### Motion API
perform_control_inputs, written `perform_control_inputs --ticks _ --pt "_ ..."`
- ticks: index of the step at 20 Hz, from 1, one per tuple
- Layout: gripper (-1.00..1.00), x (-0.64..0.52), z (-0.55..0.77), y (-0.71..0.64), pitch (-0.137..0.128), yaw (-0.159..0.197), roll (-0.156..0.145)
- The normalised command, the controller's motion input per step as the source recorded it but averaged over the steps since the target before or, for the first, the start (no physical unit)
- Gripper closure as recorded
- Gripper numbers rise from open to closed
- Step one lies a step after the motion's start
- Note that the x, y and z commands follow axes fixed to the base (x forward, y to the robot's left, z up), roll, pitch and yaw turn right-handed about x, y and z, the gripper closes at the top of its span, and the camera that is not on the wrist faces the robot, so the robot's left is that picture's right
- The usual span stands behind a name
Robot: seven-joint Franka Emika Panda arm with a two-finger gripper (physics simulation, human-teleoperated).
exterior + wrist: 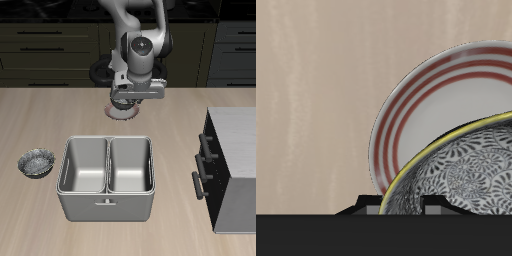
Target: Pick up the bowl on the plate and place it on top of the white cabinet
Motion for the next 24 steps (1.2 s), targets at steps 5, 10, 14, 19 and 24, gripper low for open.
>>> perform_control_inputs --ticks 5,10,14,19,24 --pt "1.0 0.01 0.11 0.01 -0.011 0.017 -0.001" --pt "1.0 0.0 0.46 0.0 -0.076 0.004 0.0" --pt "1.0 -0.05 0.46 0.05 -0.085 -0.001 0.018" --pt "1.0 -0.02 0.5 0.01 -0.072 -0.005 -0.003" --pt "1.0 0.0 0.35 0.0 -0.041 -0.002 0.016"
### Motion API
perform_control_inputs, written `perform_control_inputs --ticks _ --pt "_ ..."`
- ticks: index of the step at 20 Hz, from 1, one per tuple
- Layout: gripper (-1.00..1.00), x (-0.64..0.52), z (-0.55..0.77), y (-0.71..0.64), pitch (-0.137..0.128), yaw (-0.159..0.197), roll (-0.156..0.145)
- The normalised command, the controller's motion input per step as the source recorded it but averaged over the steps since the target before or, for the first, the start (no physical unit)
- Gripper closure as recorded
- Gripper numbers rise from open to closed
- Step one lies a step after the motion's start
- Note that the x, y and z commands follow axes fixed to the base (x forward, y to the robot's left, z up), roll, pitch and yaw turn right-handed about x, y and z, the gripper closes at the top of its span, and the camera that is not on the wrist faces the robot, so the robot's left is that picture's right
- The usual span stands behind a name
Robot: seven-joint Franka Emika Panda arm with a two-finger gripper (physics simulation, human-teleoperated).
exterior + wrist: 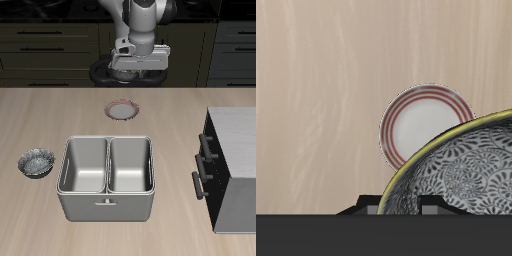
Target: Pick up the bowl on the plate and place it on top of the white cabinet
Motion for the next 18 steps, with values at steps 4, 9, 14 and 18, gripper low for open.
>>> perform_control_inputs --ticks 4,9,14,18 --pt "1.0 0.06 0.27 -0.02 -0.042 0.007 0.01" --pt "1.0 0.05 0.14 0.06 -0.025 0.003 0.019" --pt "1.0 0.07 0.05 0.06 -0.003 0.004 0.016" --pt "1.0 0.14 0.16 0.04 -0.017 -0.005 0.013"
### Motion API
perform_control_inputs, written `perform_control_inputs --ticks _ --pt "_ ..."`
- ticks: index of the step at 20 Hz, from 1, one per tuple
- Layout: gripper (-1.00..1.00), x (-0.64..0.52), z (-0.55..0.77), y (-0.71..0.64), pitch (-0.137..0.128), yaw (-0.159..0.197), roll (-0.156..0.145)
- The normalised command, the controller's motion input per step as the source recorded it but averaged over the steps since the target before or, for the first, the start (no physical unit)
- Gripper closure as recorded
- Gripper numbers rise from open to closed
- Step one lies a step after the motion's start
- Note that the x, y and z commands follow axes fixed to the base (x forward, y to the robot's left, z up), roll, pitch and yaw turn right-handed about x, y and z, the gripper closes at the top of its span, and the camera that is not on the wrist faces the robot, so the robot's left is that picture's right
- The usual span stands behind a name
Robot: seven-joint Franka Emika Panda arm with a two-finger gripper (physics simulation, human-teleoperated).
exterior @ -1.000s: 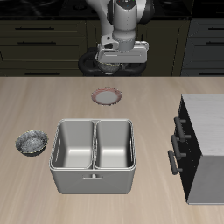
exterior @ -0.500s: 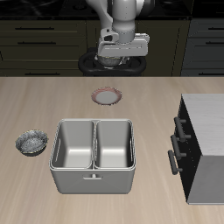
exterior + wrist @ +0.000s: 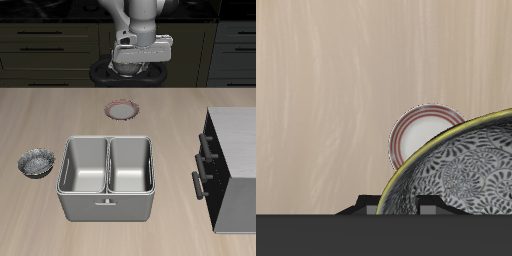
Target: Pick up the bowl on the plate and place it on top of the white cabinet
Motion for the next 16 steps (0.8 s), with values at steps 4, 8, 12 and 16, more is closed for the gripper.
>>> perform_control_inputs --ticks 4,8,12,16 --pt "1.0 0.14 0.13 0.01 -0.01 0.01 0.008" --pt "1.0 0.24 0.22 0.07 -0.011 0.011 0.017" --pt "1.0 0.26 0.23 0.05 -0.031 0.037 0.007" --pt "1.0 0.39 0.25 -0.01 -0.007 0.017 0.007"
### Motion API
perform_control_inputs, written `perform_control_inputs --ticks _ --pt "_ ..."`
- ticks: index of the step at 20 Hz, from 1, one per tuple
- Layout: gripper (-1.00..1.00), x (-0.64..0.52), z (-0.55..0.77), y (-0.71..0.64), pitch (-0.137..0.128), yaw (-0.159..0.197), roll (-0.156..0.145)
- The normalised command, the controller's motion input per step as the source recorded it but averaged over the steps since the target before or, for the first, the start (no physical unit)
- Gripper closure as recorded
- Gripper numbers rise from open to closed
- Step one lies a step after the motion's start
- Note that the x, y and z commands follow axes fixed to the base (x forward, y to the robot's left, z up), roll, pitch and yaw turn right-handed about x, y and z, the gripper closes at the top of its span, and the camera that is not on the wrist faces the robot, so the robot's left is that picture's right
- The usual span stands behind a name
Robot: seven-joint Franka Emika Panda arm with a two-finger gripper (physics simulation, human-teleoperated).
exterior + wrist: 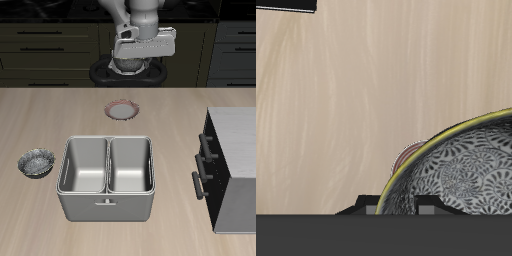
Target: Pick up the bowl on the plate and place it on top of the white cabinet
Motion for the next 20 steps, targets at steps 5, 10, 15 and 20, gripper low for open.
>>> perform_control_inputs --ticks 5,10,15,20 --pt "1.0 0.3 0.19 0.11 -0.016 0.032 0.02" --pt "1.0 0.42 0.12 0.12 0.018 0.021 0.023" --pt "1.0 0.39 0.13 0.19 0.008 0.021 0.03" --pt "1.0 0.28 0.14 0.2 0.004 0.006 0.027"
